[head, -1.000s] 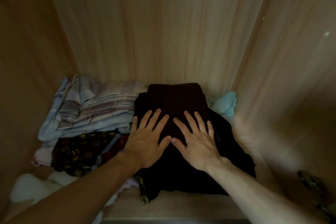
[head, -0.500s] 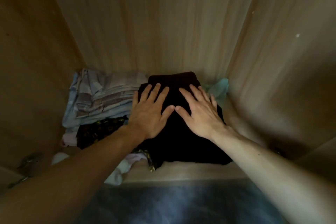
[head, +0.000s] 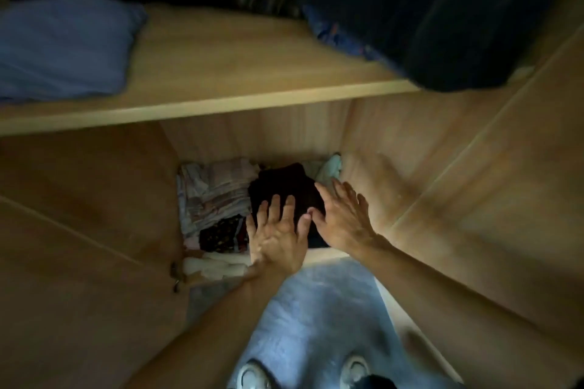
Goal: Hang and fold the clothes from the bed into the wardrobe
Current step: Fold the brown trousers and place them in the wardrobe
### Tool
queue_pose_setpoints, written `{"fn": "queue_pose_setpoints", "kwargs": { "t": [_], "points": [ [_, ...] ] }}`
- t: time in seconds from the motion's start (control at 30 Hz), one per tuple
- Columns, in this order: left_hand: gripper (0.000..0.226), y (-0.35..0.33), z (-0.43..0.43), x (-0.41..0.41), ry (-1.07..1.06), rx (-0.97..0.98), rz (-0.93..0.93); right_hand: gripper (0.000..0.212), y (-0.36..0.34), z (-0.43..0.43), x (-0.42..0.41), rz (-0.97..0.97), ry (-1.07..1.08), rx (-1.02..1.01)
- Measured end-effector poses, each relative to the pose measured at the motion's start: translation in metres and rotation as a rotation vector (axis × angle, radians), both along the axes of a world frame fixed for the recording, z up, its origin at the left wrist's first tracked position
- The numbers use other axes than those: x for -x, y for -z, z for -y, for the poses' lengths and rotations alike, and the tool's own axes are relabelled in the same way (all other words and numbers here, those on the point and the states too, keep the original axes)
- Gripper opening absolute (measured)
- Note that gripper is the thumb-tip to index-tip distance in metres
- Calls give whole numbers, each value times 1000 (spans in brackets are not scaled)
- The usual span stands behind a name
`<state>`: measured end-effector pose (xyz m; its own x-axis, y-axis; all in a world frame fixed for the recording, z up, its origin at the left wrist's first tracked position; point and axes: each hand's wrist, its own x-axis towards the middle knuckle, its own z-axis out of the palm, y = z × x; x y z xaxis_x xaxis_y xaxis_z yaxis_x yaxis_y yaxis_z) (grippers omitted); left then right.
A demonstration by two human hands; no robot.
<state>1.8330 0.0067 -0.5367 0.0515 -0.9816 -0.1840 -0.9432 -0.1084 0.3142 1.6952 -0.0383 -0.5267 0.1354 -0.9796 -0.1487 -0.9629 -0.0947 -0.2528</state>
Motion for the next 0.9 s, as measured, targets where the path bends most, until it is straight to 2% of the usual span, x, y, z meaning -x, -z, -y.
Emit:
{"fn": "queue_pose_setpoints", "kwargs": {
  "t": [0.17,0.37,0.6,0.9],
  "points": [
    [63,-119,-63,-5,29,50,-8,62,-114,-65,14,-1,-32,31],
    [62,-204,-144,10,12,167,17,60,-195,-143,46,-2,-103,107],
    [63,-262,-222,47,75,199,92,62,-261,-238,100,-35,-68,205],
    [62,-311,-252,63,178,280,73,64,-319,-299,136,23,39,288]
  ]
}}
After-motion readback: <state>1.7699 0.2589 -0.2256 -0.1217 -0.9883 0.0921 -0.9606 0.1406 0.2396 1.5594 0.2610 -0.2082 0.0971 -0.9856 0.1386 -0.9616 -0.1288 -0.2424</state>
